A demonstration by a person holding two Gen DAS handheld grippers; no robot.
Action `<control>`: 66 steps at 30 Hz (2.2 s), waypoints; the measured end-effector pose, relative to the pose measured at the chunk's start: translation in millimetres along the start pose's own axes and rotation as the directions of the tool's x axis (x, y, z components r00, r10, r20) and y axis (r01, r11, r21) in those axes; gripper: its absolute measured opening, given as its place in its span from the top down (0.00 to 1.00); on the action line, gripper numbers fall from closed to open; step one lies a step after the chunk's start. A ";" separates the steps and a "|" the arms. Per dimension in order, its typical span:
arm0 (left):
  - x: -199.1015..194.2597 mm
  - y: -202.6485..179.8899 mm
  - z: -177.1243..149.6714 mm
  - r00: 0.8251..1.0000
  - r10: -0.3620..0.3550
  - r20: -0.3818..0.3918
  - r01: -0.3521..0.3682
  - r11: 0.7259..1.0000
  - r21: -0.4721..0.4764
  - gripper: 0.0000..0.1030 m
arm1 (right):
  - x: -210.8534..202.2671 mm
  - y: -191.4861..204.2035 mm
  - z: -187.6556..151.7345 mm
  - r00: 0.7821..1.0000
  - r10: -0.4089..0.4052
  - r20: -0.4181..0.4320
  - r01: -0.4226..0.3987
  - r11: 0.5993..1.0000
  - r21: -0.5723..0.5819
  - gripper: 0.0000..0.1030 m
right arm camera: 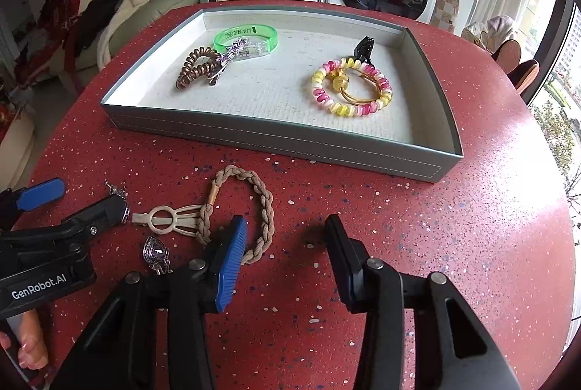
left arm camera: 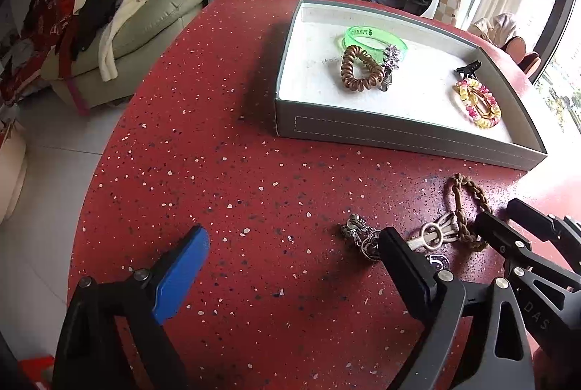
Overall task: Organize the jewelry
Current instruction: 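Grasp the braided brown bracelet with the right gripper while the left grasps the silver heart pendant, then carry the braided bracelet into the tray and open the right gripper while the left drops the pendant there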
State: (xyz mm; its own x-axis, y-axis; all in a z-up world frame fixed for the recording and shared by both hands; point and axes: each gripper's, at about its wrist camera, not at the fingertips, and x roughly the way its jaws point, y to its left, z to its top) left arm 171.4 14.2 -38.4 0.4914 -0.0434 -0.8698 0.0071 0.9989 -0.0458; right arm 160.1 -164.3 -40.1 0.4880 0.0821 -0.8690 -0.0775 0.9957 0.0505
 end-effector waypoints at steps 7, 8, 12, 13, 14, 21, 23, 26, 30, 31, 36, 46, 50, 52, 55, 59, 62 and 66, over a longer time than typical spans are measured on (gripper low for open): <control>1.5 -9.2 2.4 1.000 0.000 -0.015 0.000 1.000 0.005 0.00 | 1.3 8.1 -0.3 1.000 -0.016 0.007 0.017 0.999 -0.050 0.59; 2.6 -9.7 1.7 1.000 -0.004 -0.019 0.004 1.000 0.003 0.03 | 0.7 8.8 -0.8 1.000 -0.010 0.005 0.010 0.999 -0.050 0.64; -0.2 -11.3 -0.5 1.000 0.011 -0.007 -0.011 0.999 0.032 0.15 | -1.8 16.5 -3.1 1.000 0.002 0.005 -0.002 0.997 -0.078 0.93; -1.3 -11.1 -1.3 1.000 0.005 -0.004 -0.005 0.999 0.041 0.20 | -2.3 17.7 -3.8 1.000 -0.001 0.008 0.002 0.997 -0.082 0.93; -2.4 -11.1 -2.0 1.000 0.003 0.002 -0.003 0.999 0.052 0.24 | -2.9 17.8 -4.7 1.000 0.003 0.010 -0.003 0.997 -0.079 0.93; -9.0 -15.7 -8.9 0.996 -0.089 0.030 0.084 0.985 0.150 0.65 | -19.1 2.0 -10.8 0.999 0.032 0.038 -0.032 0.999 -0.017 0.93; -10.5 -13.4 -11.6 0.993 -0.112 0.038 0.104 0.982 0.160 0.65 | -25.8 -4.0 -11.1 0.998 0.036 0.053 -0.036 0.999 -0.003 0.93; -16.3 -5.3 -13.2 0.986 -0.163 0.045 0.155 0.977 0.146 0.65 | -34.7 -13.4 -11.4 0.996 0.047 0.071 -0.049 0.999 0.022 0.93; -27.6 1.2 -12.2 0.981 -0.183 0.069 0.171 0.974 0.151 0.65 | -44.8 -20.9 -13.1 0.994 0.070 0.088 -0.074 0.996 0.047 0.93; -30.3 2.5 -11.8 0.980 -0.185 0.074 0.172 0.973 0.155 0.65 | -47.6 -22.2 -13.2 0.993 0.074 0.092 -0.079 0.996 0.052 0.93; -40.0 5.9 -7.5 0.977 -0.192 0.090 0.175 0.970 0.166 0.65 | -58.3 -28.1 -11.7 0.990 0.091 0.111 -0.098 0.993 0.064 0.93; -61.1 2.6 15.4 0.964 -0.223 0.142 0.194 0.962 0.192 0.65 | -73.9 -35.7 8.5 0.983 0.105 0.153 -0.118 0.990 0.074 0.93; -62.6 1.7 29.6 0.959 -0.236 0.156 0.205 0.959 0.194 0.65 | -74.5 -39.6 21.5 0.981 0.102 0.162 -0.116 0.990 0.076 0.93; -61.0 0.8 37.4 0.958 -0.239 0.160 0.207 0.959 0.194 0.65 | -73.7 -42.0 27.6 0.981 0.102 0.164 -0.117 0.990 0.080 0.93; -57.9 -2.0 49.4 0.956 -0.246 0.163 0.214 0.958 0.190 0.65 | -69.2 -46.1 38.1 0.981 0.106 0.165 -0.121 0.989 0.088 0.93; -53.9 -7.8 63.5 0.954 -0.244 0.172 0.208 0.957 0.201 0.65 | -61.8 -52.0 49.6 0.981 0.110 0.158 -0.127 0.987 0.101 0.93; -49.2 -11.8 73.5 0.955 -0.239 0.174 0.201 0.957 0.207 0.65 | -55.4 -55.8 58.7 0.982 0.112 0.152 -0.129 0.986 0.107 0.93; -41.8 -15.9 87.0 0.956 -0.237 0.173 0.200 0.958 0.205 0.65 | -44.9 -61.5 71.1 0.984 0.109 0.142 -0.126 0.985 0.114 0.93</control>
State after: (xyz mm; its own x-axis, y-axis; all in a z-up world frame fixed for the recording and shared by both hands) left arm 226.5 1.6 41.4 0.6185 -0.2752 -0.7360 0.2835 0.9517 -0.1176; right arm 204.8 -226.2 30.7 0.5953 0.1955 -0.7794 -0.0385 0.9758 0.2154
